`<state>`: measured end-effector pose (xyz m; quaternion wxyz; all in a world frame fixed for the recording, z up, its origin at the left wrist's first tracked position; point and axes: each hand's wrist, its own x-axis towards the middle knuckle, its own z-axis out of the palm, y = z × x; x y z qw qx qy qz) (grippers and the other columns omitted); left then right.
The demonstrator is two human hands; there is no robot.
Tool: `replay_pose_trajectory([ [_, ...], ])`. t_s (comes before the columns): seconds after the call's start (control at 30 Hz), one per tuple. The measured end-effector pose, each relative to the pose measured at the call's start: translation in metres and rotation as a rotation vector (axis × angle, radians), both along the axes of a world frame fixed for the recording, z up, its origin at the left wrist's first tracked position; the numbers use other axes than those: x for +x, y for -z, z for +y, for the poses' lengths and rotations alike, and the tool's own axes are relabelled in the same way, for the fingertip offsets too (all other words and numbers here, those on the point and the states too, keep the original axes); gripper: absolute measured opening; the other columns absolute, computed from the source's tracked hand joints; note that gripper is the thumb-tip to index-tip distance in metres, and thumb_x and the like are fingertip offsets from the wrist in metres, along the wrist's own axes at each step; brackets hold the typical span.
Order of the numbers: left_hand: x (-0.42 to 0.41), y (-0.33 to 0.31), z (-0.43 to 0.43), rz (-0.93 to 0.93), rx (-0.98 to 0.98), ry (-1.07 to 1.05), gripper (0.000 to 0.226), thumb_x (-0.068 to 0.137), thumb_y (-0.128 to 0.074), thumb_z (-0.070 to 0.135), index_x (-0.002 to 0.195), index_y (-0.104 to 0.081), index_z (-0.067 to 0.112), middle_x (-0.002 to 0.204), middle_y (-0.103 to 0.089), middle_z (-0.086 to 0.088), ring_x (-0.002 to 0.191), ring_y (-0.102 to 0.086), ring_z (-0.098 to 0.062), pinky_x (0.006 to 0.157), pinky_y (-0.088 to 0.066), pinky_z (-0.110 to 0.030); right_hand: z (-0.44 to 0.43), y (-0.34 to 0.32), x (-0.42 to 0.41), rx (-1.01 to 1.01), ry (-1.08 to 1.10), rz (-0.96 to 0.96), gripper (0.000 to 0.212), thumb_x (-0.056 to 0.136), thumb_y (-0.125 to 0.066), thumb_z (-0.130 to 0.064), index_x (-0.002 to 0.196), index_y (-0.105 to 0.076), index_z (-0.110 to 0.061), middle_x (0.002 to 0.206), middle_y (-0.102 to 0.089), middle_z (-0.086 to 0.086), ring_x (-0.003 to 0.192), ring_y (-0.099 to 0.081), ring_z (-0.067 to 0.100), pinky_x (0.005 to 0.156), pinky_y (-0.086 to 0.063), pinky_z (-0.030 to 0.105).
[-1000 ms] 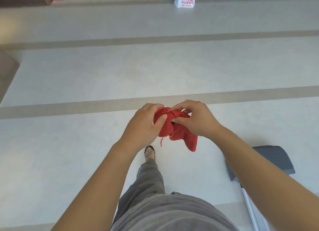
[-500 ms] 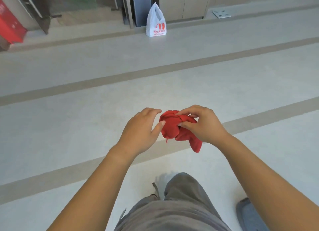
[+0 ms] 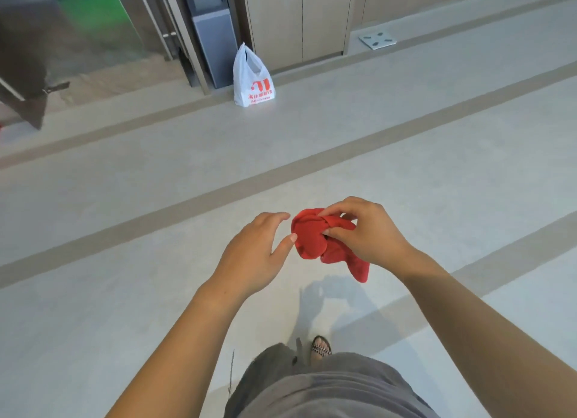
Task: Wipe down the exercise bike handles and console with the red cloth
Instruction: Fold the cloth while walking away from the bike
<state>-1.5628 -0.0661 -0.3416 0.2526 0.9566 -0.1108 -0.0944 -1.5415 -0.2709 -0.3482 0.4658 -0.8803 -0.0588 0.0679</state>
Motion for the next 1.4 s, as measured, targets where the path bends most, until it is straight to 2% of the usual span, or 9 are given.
replay_pose_trajectory([
  [0.33,0.246,0.024,-0.01,-0.019,-0.102,-0.089,0.044,0.096,-0.042,0.042,0.137,-0.04,0.028,0.139,-0.045,0.011,0.124,-0.045,-0.008,0.096,-0.039,-0.025,-0.006,0.007,0.26,-0.02,-0.059,0.012,0.025,0.075,-0.072,-0.013,0.085,-0.068,-0.035,0.093,-0.063,-0.007,0.083,-0.058,0.004,0.072,-0.04,0.005],
  [0.47,0.375,0.026,-0.002,-0.046,-0.089,-0.078,0.044,0.096,-0.042,0.041,0.137,-0.041,0.025,0.137,-0.047,0.008,0.123,-0.046,-0.01,0.096,-0.038,-0.025,0.004,0.008,0.386,-0.019,-0.087,-0.037,0.025,0.074,-0.072,-0.009,0.086,-0.07,-0.031,0.093,-0.064,-0.004,0.084,-0.059,0.007,0.077,-0.043,0.014],
  [0.6,0.505,0.002,0.003,-0.064,-0.071,-0.094,0.044,0.096,-0.042,0.041,0.138,-0.04,0.025,0.138,-0.046,0.008,0.123,-0.046,-0.01,0.096,-0.039,-0.026,0.005,-0.007,0.51,-0.032,-0.075,-0.097,0.025,0.073,-0.073,-0.011,0.091,-0.072,-0.027,0.093,-0.066,-0.005,0.086,-0.061,0.012,0.08,-0.047,0.021],
  [0.77,0.638,-0.011,-0.007,-0.064,-0.098,-0.074,0.044,0.096,-0.042,0.042,0.137,-0.04,0.028,0.137,-0.046,0.01,0.123,-0.046,-0.009,0.098,-0.042,-0.028,-0.003,-0.018,0.635,-0.025,-0.043,-0.124,0.026,0.074,-0.071,-0.009,0.092,-0.071,-0.027,0.093,-0.066,-0.01,0.084,-0.06,0.007,0.078,-0.046,0.014],
  [0.97,0.794,0.006,-0.015,-0.018,-0.076,-0.092,0.044,0.096,-0.042,0.041,0.138,-0.039,0.028,0.14,-0.045,0.011,0.125,-0.046,-0.009,0.101,-0.041,-0.028,-0.019,0.007,0.8,0.005,-0.048,-0.108,0.026,0.074,-0.073,-0.008,0.091,-0.071,-0.027,0.092,-0.067,-0.01,0.084,-0.06,0.004,0.078,-0.046,0.014],
  [1.17,0.973,0.005,-0.04,0.005,-0.073,-0.128,0.043,0.095,-0.041,0.045,0.136,-0.04,0.03,0.136,-0.049,0.011,0.12,-0.049,-0.009,0.096,-0.043,-0.028,-0.043,-0.001,0.98,-0.018,-0.074,-0.106,0.024,0.075,-0.071,-0.011,0.094,-0.071,-0.025,0.095,-0.067,-0.009,0.085,-0.061,0.008,0.078,-0.046,0.016],
  [1.4,1.124,-0.006,-0.053,-0.01,-0.143,-0.184,0.042,0.095,-0.043,0.045,0.134,-0.042,0.032,0.134,-0.05,0.013,0.12,-0.049,-0.008,0.096,-0.041,-0.025,-0.051,-0.013,1.146,0.005,-0.086,-0.112,0.022,0.074,-0.074,-0.013,0.092,-0.071,-0.026,0.092,-0.066,-0.011,0.082,-0.06,0.004,0.073,-0.043,0.008],
])
